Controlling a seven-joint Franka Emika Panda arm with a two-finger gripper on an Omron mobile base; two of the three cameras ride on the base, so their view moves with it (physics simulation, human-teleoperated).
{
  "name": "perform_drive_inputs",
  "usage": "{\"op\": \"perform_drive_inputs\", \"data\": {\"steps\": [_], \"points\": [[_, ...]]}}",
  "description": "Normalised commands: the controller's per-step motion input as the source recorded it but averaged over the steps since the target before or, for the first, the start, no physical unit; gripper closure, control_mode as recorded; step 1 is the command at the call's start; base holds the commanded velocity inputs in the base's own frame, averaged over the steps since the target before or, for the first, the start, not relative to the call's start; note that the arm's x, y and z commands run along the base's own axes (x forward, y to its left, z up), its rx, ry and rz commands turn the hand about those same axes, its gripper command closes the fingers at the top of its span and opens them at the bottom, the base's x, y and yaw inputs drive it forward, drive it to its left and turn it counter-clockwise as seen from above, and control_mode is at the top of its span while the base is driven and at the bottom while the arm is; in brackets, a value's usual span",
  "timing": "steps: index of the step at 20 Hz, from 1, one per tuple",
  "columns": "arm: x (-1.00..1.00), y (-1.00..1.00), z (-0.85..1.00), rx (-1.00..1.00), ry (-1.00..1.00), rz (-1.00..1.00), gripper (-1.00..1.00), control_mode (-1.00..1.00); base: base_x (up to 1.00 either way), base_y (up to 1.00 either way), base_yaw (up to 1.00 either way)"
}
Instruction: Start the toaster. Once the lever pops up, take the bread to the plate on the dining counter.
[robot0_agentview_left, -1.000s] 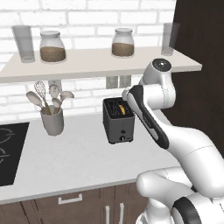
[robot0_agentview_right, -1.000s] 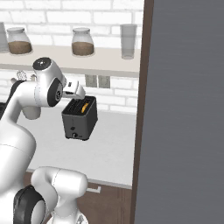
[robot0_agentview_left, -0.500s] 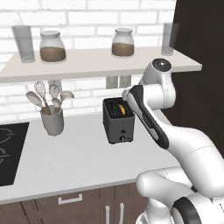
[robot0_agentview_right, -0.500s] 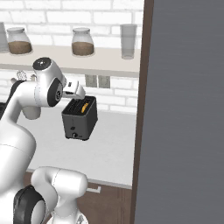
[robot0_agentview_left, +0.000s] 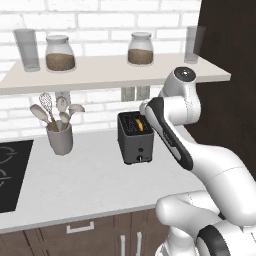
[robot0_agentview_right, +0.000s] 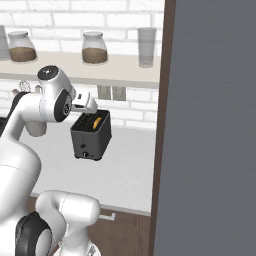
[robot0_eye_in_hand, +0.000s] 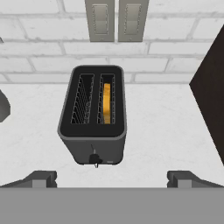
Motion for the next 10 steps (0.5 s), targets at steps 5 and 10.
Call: {"op": "perform_drive_inputs", "data": {"steps": [5, 10], "points": [[0.0, 0.0, 0.0, 0.0, 0.0, 0.0, -1.0, -1.0, 0.0, 0.0, 0.0], [0.0, 0.0, 0.0, 0.0, 0.0, 0.0, -1.0, -1.0, 0.0, 0.0, 0.0]]}}
